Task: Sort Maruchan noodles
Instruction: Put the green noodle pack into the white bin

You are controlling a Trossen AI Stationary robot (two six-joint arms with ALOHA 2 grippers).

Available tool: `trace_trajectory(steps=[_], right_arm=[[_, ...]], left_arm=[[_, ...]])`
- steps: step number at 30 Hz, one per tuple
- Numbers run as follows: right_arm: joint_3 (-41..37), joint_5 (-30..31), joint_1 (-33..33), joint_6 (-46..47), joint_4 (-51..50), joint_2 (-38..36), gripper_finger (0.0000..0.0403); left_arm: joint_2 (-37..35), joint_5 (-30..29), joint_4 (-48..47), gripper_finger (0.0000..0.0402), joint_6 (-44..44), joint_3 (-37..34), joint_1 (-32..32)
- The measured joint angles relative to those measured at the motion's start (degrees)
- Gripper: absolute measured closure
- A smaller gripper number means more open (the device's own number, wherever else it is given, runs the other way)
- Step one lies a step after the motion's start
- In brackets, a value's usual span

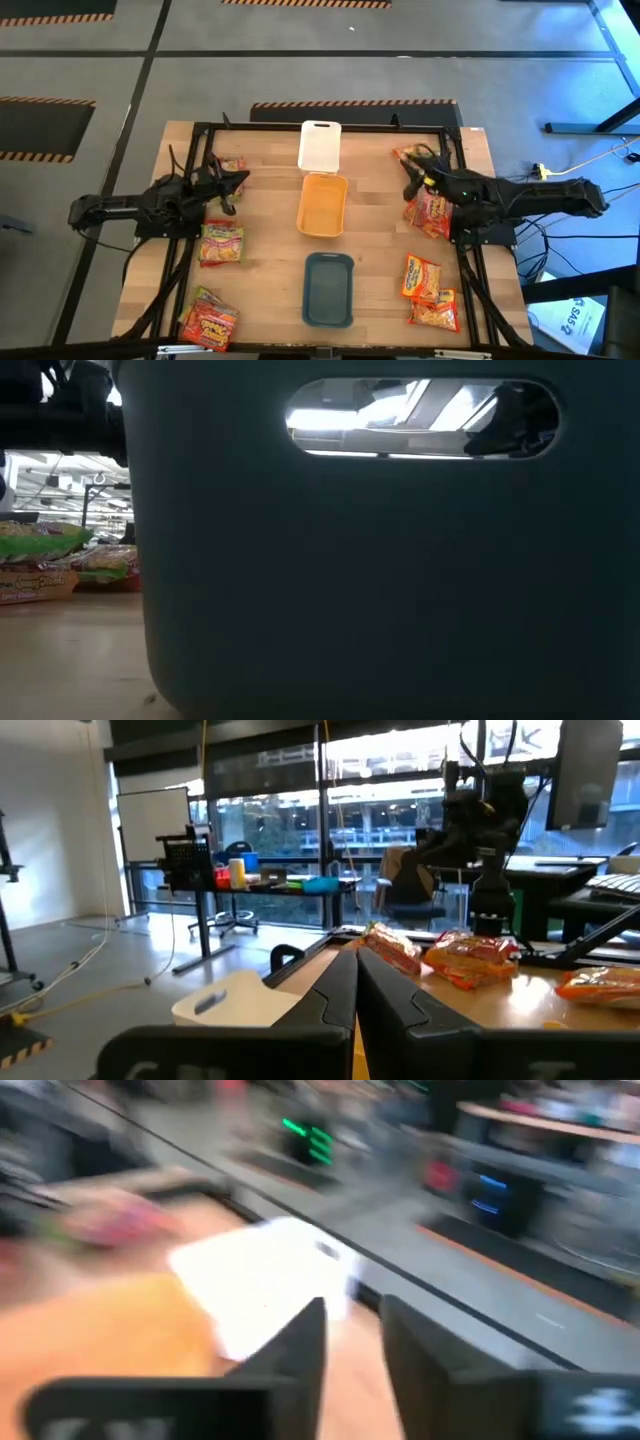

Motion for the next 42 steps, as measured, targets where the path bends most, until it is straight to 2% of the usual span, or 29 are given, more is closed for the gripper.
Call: trace_trajectory(steps=[3,6,11,16,21,26,30,35,42], right_arm=[[5.0,-0.09,-5.37,5.35,-10.04,4.93,0.0223],[9.11,-4.69,-13.31,9.69,-19.29,9.75,0.0167],[13.25,-21.27,-27.64,11.11,-28.87,18.46,0.0101],[15.17,-31.31,-36.93,6.74,-31.94,26.65,0.0076],[15.66,-31.25,-39.58,5.84,-31.68,32.65,0.008],[15.64,-28.8,-39.44,3.01,-31.19,37.76,0.0097],[15.64,-28.22,-39.43,2.77,-30.28,39.47,0.0136],[15.64,-26.85,-39.43,2.7,-30.28,40.28,0.0219],[15.62,-26.94,-39.4,-0.18,-29.47,40.31,0.0367]], left_arm=[[0.79,0.0,0.01,0.0401,-0.17,0.0,0.53],[1.39,-0.02,0.06,0.0401,-0.35,0.0,0.93],[1.9,-0.02,-0.03,0.0401,-1.04,0.02,1.62],[1.87,-0.24,-0.01,0.0401,-2.33,0.02,2.27],[1.87,-0.28,-0.03,0.0401,-2.68,0.02,2.27],[1.87,-0.26,-0.08,0.0401,-3.19,0.02,2.27],[1.87,-0.28,-0.21,0.0401,-3.13,0.02,2.25],[1.87,-0.31,-0.2,0.0401,-2.87,0.02,2.25],[1.87,-0.35,-0.12,0.0401,-1.54,0.04,2.25]])
